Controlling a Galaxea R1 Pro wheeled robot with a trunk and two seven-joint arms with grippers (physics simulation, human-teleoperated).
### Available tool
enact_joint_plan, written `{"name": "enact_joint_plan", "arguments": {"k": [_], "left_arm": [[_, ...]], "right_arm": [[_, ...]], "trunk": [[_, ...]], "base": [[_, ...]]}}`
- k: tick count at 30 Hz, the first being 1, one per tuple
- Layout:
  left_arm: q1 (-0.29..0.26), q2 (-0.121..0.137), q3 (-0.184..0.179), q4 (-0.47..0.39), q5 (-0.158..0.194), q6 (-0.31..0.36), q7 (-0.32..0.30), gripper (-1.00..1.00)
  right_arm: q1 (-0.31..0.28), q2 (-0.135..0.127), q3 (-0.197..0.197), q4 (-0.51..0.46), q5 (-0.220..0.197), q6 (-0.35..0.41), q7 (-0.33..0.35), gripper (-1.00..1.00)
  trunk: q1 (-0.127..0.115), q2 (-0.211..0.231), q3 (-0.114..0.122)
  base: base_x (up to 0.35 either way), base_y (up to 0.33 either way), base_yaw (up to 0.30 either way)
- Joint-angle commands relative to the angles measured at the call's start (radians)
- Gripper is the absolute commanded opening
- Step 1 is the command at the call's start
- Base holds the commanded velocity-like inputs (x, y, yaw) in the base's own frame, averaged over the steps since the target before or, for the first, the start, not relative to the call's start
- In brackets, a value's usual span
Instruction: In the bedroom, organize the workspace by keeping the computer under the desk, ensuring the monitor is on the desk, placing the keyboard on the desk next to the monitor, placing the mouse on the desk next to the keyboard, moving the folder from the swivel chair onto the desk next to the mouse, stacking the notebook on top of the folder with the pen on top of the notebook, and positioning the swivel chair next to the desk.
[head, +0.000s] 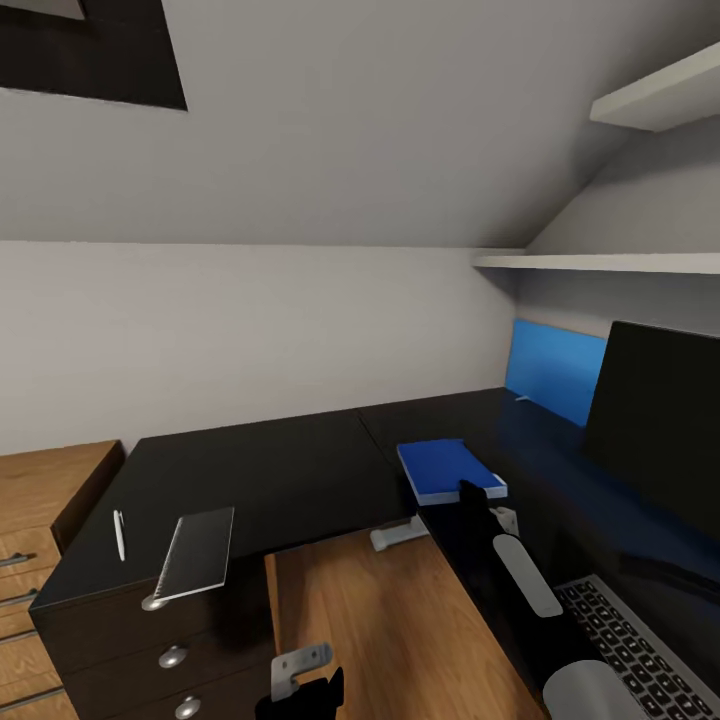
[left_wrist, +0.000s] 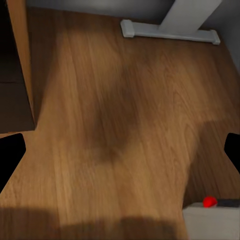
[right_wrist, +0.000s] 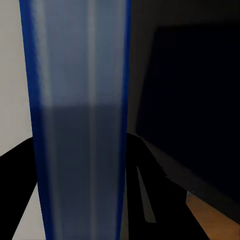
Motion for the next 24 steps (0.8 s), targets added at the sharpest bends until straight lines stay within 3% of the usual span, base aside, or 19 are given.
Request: {"name": "enact_joint_plan", "arguments": {"k": [1,6,24], "left_arm": [[-0.002,0.001,-0.003,-0.001,0.007,-0.006,0.004,1.0],[-0.002,0.001,-0.003,-0.001,0.007,-0.007,0.004,1.0],[-0.002,0.002,-0.002,-0.001,0.006,-0.006,0.002,1.0]], "right_arm": [[-0.001,-0.001,0.003,-0.001,-0.01,-0.009,-0.003,-1.0],[-0.001,-0.001,0.003,-0.001,-0.01,-0.009,-0.003,-1.0],[-0.001,0.001,0.001,-0.001,-0.018,-0.007,0.007,-1.0]], "trunk": [[0.0,-0.001,-0.001],[0.0,-0.001,-0.001],[0.0,-0.001,-0.001]], "base": [[0.2,-0.056,0.0],[0.16,-0.053,0.0],[0.005,-0.002,0.0]]}}
